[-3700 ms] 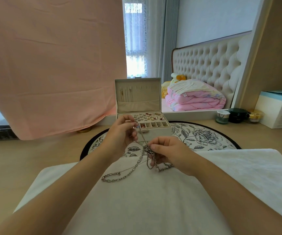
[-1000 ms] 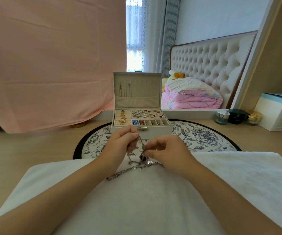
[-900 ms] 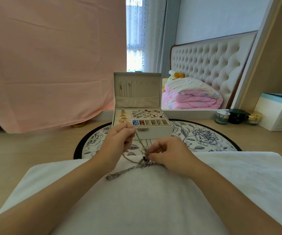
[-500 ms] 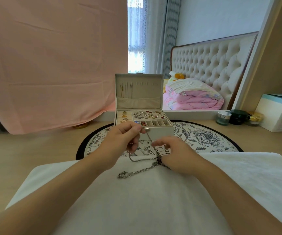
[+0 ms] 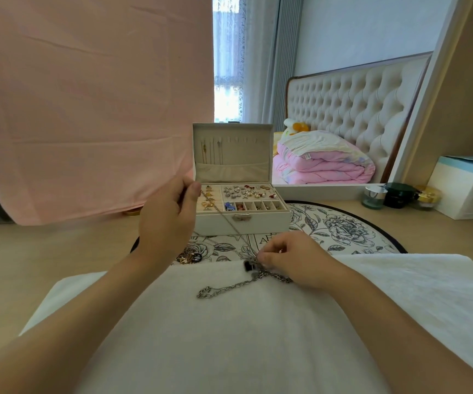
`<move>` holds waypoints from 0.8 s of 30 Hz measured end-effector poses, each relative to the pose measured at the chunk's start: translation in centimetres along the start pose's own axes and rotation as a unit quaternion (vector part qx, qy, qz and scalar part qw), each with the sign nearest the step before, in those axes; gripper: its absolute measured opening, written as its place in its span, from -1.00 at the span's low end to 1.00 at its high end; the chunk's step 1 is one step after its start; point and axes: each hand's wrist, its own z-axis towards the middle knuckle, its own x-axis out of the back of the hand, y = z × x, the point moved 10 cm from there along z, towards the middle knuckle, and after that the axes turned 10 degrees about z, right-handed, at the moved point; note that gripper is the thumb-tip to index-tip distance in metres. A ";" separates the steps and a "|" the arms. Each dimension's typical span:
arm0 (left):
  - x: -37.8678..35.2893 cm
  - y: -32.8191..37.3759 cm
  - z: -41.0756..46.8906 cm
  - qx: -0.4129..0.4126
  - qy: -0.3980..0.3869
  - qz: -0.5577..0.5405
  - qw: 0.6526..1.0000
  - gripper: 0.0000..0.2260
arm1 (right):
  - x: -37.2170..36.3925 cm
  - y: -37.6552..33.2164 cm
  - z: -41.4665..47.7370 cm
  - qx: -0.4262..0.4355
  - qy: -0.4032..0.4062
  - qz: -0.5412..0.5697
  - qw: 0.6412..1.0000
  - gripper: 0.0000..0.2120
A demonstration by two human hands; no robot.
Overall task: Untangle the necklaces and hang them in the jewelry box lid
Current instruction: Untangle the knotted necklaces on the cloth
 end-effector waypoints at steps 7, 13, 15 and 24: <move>-2.1 -2.6 0.7 0.068 -0.061 0.028 0.995 -0.79 | 1.0 0.5 0.6 -0.005 0.042 0.089 0.995 -0.84; -7.0 -1.9 0.7 0.050 -0.183 0.015 0.982 -0.84 | 2.4 1.5 0.5 -0.034 0.065 -0.073 0.995 -0.80; -8.5 -1.6 0.9 0.044 -0.205 0.033 0.977 -0.86 | 2.8 1.9 0.3 -0.057 0.064 -0.143 0.986 -0.79; -11.2 1.3 0.0 -0.047 -0.226 0.178 0.956 -0.89 | 1.8 -0.1 0.9 0.084 0.005 -0.165 0.983 -0.57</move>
